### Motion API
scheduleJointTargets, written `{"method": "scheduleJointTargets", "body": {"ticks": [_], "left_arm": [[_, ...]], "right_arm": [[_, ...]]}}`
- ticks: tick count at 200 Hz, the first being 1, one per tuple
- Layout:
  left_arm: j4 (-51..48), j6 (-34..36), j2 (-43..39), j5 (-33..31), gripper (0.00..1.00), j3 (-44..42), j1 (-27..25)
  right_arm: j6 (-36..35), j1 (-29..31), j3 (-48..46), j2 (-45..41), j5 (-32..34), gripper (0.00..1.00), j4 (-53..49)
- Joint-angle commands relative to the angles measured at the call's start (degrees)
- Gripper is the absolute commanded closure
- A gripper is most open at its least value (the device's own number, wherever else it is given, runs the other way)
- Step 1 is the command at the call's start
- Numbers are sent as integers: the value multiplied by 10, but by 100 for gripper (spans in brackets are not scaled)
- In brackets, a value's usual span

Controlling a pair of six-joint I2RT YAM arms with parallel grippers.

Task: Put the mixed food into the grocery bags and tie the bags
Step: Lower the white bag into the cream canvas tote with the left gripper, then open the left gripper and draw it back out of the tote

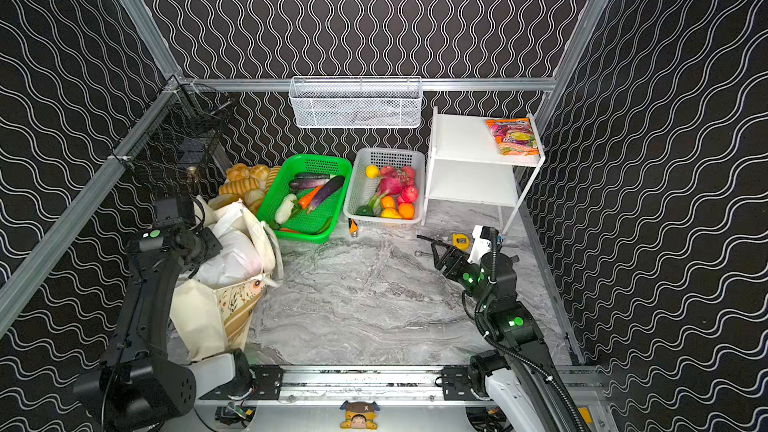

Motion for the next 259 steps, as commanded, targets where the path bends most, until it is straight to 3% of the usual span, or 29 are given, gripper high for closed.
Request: {"method": "scheduleJointTargets", "body": {"ticks": [1,29,77,117,148,180,226,259], "left_arm": [[-6,-29,16,33,69,-32,10],[8,-48,-25,-43,69,-43,10],[-22,-33,16,-72,72,5,30],[-15,-31,-9,-103,59,23,30],[9,-4,-39,-40,46,28,28],[27,0,-74,-24,30,64,3],[14,28,-77,48,22,159,-27],[28,43,-78,150,20,183,-32]], "right_arm": [[-3,1,2,4,3,21,9],[-5,1,-3,1,2,21,14],[-19,0,3,-1,6,21,3],[-20,1,2,-19,20,21,-4],[-27,0,20,-13,23,21,-30],[-36,0,36,-15,30,21,-59],[-36,0,29,-33,38,21,-40],[-49,0,35,-31,53,21,-43]]}}
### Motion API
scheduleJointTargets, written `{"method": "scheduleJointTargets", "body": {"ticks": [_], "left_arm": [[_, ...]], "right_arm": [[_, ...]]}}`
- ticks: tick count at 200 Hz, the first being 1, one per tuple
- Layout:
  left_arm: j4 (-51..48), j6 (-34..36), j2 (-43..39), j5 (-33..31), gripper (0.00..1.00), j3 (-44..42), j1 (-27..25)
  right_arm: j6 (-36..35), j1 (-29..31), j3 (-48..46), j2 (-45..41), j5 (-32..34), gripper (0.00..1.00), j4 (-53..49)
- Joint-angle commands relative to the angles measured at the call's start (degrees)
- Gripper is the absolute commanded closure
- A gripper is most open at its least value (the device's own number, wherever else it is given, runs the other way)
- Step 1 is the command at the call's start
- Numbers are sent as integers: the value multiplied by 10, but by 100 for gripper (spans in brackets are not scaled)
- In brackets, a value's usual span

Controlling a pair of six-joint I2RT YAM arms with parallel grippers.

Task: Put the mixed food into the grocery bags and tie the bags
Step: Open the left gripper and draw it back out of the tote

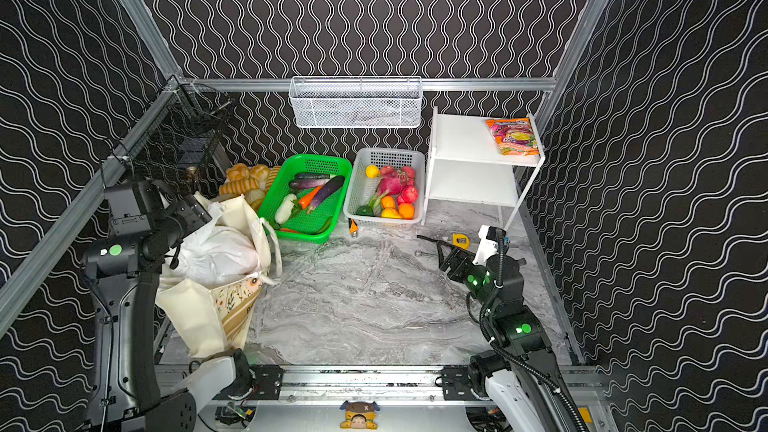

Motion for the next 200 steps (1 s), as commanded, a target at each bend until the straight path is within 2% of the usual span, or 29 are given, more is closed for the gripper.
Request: {"method": "scheduleJointTargets", "body": {"ticks": [1,48,68,122,166,182,200], "left_arm": [[19,21,-1,100,20,14,-4],[55,53,23,220,15,62,-31],[65,61,37,248,16,74,-79],[75,98,90,228,18,91,-309],[88,124,158,166,17,64,-527],[106,122,180,152,17,31,-580],[159,105,192,156,17,-36,-616]], "right_arm": [[-15,1,7,0,16,21,5],[-29,0,12,-8,32,21,10],[-31,0,10,-13,36,21,10],[-41,0,1,-25,56,21,18],[-41,0,4,-22,70,21,16],[-40,1,3,-21,75,21,17],[-39,1,1,-21,82,21,17]]}}
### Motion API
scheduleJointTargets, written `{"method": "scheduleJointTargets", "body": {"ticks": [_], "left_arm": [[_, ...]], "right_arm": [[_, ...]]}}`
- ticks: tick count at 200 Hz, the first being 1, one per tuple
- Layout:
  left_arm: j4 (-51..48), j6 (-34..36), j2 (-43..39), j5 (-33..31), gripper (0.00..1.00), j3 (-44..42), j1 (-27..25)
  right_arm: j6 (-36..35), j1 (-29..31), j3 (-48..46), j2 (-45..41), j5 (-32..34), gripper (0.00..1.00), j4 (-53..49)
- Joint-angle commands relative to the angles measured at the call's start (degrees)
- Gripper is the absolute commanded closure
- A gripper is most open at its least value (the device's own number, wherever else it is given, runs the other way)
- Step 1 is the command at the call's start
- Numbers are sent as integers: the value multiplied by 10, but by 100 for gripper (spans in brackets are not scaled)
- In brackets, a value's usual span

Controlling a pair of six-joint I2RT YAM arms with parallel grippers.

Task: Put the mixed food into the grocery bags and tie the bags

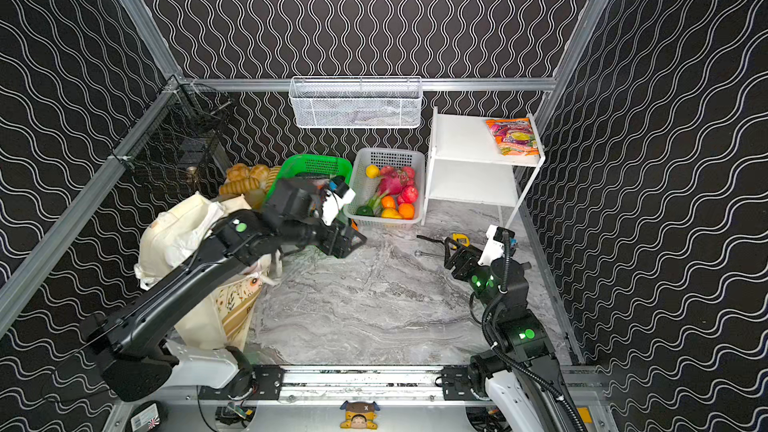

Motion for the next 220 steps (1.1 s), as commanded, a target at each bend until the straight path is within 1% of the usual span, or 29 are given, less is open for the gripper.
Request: {"method": "scheduleJointTargets", "body": {"ticks": [1,17,36,58,71,82,87,102,128,148,169,184,193,204,220], "left_arm": [[66,-3,13,-19,18,-59,-36],[110,-14,23,-18,17,-127,-54],[140,-33,38,-45,18,-191,-56],[151,-64,52,-112,18,-251,-55],[126,-86,55,-163,19,-261,-45],[111,-101,49,-206,18,-270,-36],[110,-104,45,-215,18,-278,-27],[92,-117,33,-231,18,-297,10],[59,-130,-8,-265,17,-333,99],[43,-133,-55,-277,16,-355,181],[14,-125,-91,-316,14,-357,268],[8,-123,-106,-307,13,-356,337],[7,-122,-110,-294,14,-352,374],[18,-107,-114,-270,14,-348,393],[13,-118,-110,-290,13,-340,395]], "right_arm": [[-1,1,-3,1,18,21,15],[1,1,-5,4,21,21,17],[4,0,-6,9,18,21,17],[5,1,-5,20,13,21,18],[8,1,-3,27,12,21,18],[11,0,-3,31,12,21,17],[14,1,-5,32,12,21,19],[20,1,-19,37,10,21,39],[31,1,-33,54,1,21,66],[27,0,-23,74,-7,21,66],[21,1,-8,91,-13,21,56],[18,1,-5,97,-13,21,56],[17,1,-5,99,-14,21,61],[17,1,-6,100,-15,21,65],[18,1,-7,103,-16,21,71]]}}
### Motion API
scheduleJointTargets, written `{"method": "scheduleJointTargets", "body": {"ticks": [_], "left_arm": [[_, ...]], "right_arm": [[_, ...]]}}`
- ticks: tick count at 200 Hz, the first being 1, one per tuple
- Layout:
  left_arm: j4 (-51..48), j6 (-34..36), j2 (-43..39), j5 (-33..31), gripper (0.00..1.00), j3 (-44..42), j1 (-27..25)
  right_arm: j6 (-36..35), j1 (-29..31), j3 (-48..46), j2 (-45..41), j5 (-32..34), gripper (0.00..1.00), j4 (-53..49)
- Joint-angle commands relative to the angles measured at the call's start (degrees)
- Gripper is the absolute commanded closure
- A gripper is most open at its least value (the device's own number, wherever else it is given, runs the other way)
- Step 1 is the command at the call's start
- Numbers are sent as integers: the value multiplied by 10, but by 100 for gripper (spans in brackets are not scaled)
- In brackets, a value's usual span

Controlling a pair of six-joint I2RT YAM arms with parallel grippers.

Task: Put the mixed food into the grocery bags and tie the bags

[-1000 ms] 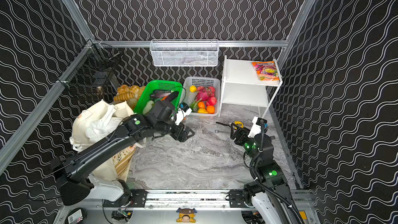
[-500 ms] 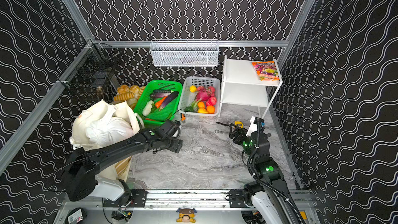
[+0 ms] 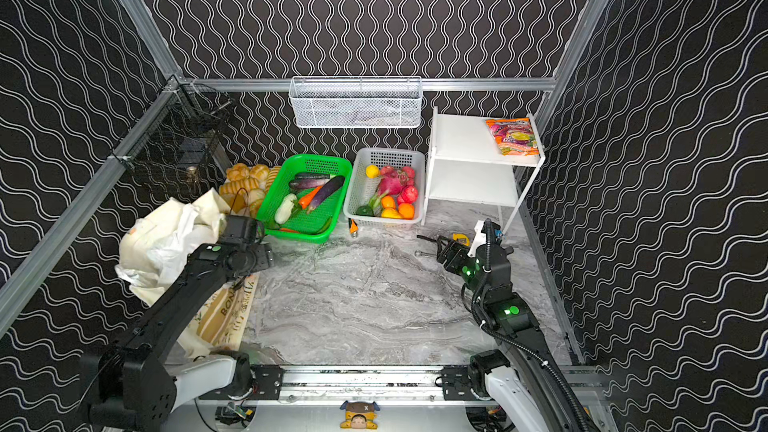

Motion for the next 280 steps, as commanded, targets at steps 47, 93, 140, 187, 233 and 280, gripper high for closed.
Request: {"method": "scheduleJointTargets", "body": {"ticks": [47,93,140,187,233,280], "left_arm": [[65,52,-31,154,15,7,30],[223,94,-75,256,13,-62,-94],[383,103,-47,181,8,-137,-176],[545,163,-25,19,1,-225,-180],[613,278,54,-70,1,-216,-143],[840,305,136,12,1,-281,-47]], "right_arm": [[-43,0,6,-5,50,21,6],[-130,-1,-61,-18,204,19,90],[-266,-2,-146,26,337,14,263],[-352,-13,-215,137,330,13,465],[-363,-60,-233,262,219,12,612],[-359,-116,-229,370,107,12,749]]}}
